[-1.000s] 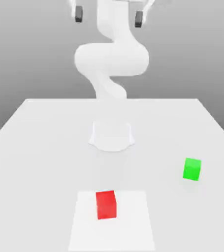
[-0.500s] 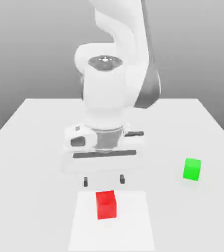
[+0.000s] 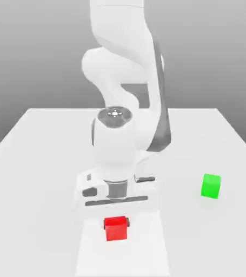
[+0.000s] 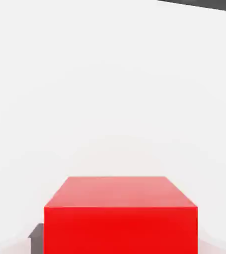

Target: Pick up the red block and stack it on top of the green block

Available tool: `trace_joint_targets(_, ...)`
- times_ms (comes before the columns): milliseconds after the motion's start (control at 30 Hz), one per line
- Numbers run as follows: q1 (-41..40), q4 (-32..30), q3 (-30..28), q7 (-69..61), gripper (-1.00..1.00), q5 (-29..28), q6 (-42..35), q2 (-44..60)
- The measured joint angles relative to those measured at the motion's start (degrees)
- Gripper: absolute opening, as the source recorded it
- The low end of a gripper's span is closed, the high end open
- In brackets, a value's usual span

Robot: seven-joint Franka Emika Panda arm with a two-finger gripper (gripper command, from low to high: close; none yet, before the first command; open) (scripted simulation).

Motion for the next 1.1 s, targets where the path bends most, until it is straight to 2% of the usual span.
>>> trace_joint_targets(233, 0.6, -2.07, 2.4, -0.62, -1.0, 0.7, -9.29, -11.23)
trace_joint_targets(500, 13.54, -4.72, 10.33, -2.87, -1.0, 3.86, -12.28, -16.93)
trace_joint_targets(867, 31.54, -8.52, 20.7, -8.52, -1.0, 11.8, -15.61, -24.44)
trace_joint_targets(967, 34.31, -9.07, 22.67, -8.98, -1.0, 12.38, -14.76, -24.25)
trace_joint_targets(1100, 32.54, -8.91, 24.02, -6.11, -1.0, 8.22, -9.44, -18.74)
